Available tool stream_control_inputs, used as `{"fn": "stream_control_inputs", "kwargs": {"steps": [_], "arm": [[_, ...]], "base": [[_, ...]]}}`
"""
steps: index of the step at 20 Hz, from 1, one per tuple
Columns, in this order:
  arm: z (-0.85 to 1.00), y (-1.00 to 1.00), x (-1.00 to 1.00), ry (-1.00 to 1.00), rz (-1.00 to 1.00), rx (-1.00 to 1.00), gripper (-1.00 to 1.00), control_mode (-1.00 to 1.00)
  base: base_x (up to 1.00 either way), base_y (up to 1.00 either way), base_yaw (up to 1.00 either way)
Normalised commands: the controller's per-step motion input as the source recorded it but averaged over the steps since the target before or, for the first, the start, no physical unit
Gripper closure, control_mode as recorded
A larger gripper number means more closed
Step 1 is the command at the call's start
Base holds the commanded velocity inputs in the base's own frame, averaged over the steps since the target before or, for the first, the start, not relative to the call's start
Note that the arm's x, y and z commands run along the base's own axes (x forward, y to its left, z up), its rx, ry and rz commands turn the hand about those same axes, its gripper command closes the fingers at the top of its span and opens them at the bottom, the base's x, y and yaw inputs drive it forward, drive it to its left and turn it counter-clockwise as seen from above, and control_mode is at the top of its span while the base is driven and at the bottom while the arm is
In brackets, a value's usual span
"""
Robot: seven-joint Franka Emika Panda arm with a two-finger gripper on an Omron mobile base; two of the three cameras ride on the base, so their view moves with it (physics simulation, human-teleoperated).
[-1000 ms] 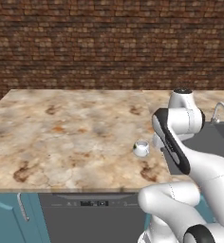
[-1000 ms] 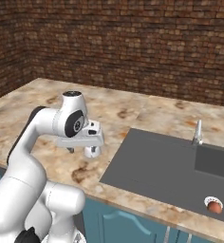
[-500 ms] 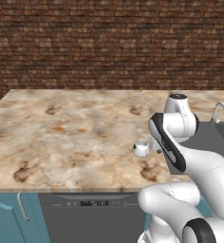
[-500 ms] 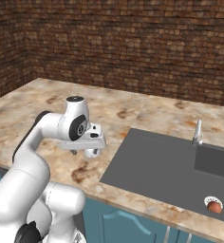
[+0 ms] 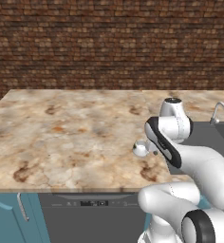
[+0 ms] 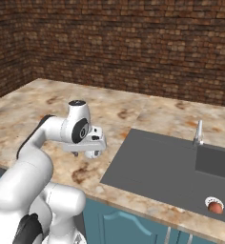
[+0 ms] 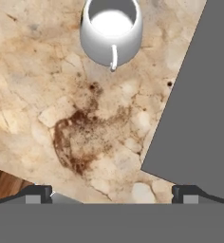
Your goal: Clear the mugs and bowl far away from the sink.
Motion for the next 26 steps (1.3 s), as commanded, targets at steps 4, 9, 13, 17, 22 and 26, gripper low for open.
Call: {"fn": "stream_control_inputs", "kwargs": {"steps": [4, 9, 13, 17, 22, 26], "arm": [[-0.15, 0.07, 0.2, 0.0, 0.0, 0.0, -1.0, -1.0], [-0.14, 0.04, 0.21, 0.0, 0.0, 0.0, -1.0, -1.0], [-0.11, 0.01, 0.21, 0.0, 0.0, 0.0, -1.0, -1.0], [-0.15, 0.03, 0.3, 0.0, 0.0, 0.0, -1.0, -1.0], [-0.18, 0.03, 0.27, 0.0, 0.0, 0.0, -1.0, -1.0], [-0.24, 0.02, 0.23, 0.0, 0.0, 0.01, -1.0, -1.0]], "base": [[0.0, 0.0, 0.0], [0.0, 0.0, 0.0], [0.0, 0.0, 0.0], [0.0, 0.0, 0.0], [0.0, 0.0, 0.0], [0.0, 0.0, 0.0]]}}
